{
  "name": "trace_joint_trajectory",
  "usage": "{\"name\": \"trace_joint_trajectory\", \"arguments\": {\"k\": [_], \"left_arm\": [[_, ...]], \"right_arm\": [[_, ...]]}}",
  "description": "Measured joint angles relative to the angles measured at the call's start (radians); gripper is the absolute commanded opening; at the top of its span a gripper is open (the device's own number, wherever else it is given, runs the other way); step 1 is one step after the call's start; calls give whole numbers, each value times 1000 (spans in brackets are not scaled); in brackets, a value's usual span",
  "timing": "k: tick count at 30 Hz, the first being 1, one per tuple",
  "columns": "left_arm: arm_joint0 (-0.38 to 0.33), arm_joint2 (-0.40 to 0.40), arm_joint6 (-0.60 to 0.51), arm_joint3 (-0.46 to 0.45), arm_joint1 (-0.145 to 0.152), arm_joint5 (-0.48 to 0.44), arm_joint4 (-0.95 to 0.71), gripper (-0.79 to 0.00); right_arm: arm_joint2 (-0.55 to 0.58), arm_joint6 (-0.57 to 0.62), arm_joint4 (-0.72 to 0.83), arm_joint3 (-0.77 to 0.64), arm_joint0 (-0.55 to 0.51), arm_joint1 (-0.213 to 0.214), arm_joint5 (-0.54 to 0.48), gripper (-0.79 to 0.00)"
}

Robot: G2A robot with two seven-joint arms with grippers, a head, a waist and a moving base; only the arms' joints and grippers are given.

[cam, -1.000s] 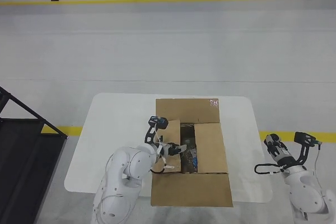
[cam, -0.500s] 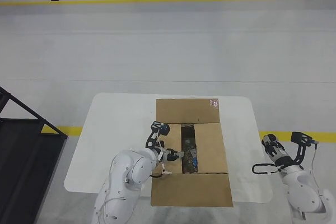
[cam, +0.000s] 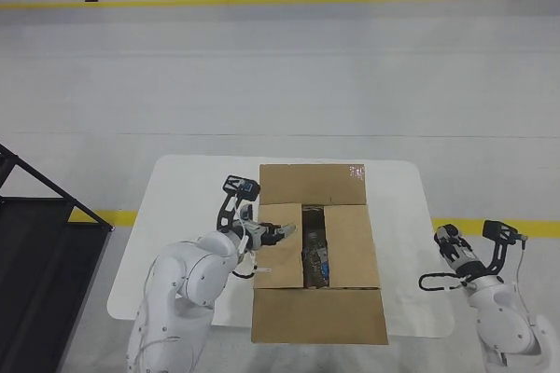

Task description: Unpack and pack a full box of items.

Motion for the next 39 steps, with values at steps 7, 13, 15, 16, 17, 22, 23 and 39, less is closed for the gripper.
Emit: {"name": "trace_joint_trajectory", "arguments": {"k": [7, 13, 15, 16, 17, 22, 23, 39], "left_arm": [[26, -83, -5, -43, 16, 11, 12, 0], [50, -142, -7, -57, 27, 43, 19, 0], [56, -158, -5, -59, 30, 57, 20, 0], [58, -164, -4, -61, 31, 62, 21, 0], [59, -171, -4, -62, 33, 67, 23, 0], [69, -198, -11, -66, 40, 86, 25, 0], [71, -201, -12, -67, 41, 87, 24, 0], [78, -202, -18, -77, 58, 100, 12, 0]], "right_arm": [[-115, -63, -61, 209, 224, -6, 9, -785], [-243, -81, -107, 490, 486, -17, -55, -785], [-285, -86, -119, 585, 563, -23, -95, -785], [-300, -91, -124, 623, 592, -25, -113, -785], [-315, -96, -133, 660, 620, -27, -128, -785], [-388, -108, -159, 848, 748, -41, -195, -785], [-399, -106, -153, 876, 767, -45, -212, -785], [-461, 28, 13, 1104, 896, -60, -581, -785]]}}
